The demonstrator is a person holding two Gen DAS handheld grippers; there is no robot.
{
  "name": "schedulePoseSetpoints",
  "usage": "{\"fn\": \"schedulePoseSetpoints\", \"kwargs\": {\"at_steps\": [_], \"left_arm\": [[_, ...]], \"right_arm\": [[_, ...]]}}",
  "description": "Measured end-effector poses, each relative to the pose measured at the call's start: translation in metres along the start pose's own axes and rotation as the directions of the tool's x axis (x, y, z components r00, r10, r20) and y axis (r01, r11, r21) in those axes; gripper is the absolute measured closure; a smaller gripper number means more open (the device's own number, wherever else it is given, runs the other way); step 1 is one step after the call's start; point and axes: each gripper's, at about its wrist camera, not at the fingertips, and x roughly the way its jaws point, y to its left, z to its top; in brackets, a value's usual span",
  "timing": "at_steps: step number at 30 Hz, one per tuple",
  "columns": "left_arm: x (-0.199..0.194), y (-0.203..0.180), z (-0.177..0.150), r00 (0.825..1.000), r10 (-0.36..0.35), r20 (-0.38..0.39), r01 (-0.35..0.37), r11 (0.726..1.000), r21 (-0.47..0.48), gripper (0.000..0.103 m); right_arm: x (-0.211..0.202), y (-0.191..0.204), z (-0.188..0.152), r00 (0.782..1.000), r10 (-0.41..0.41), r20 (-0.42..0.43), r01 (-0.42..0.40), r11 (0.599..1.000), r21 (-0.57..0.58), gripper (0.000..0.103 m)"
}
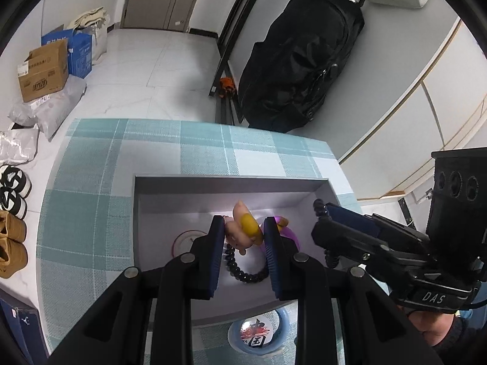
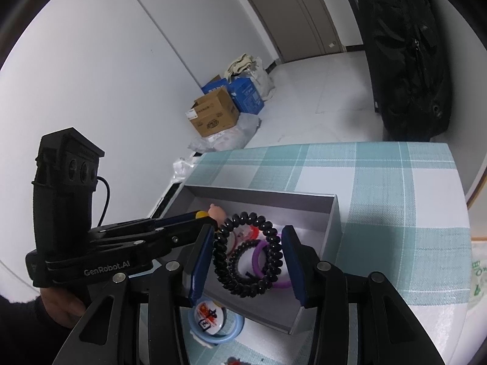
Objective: Organize jewelry
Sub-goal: 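Carry the bracelet into the white box with the right gripper while the left gripper carries the pink figurine in, then open both grippers in the box and withdraw toward the remaining jewelry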
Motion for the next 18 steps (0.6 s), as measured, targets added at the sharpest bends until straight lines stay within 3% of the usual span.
{"fn": "schedulePoseSetpoints", "kwargs": {"at_steps": [3,9,18], "left_arm": [[0.001,0.001,0.001,1.0,0.008,-0.013,-0.008,1.0,-0.02,0.078],[-0.009,0.003,0.001,0.999,-0.013,0.051,0.015,0.999,-0.046,0.039],[-0.021,0.005,-0.006,0.994,0.022,0.107,-0.018,0.999,-0.038,0.038]], "right_arm": [[-0.001,0.001,-0.001,1.0,-0.014,0.012,0.015,1.0,-0.011,0.05],[-0.011,0.0,-0.004,0.998,-0.021,0.051,0.022,1.0,-0.011,0.033],[-0.032,0.0,-0.007,0.992,-0.038,0.122,0.038,0.999,0.003,0.017]]}}
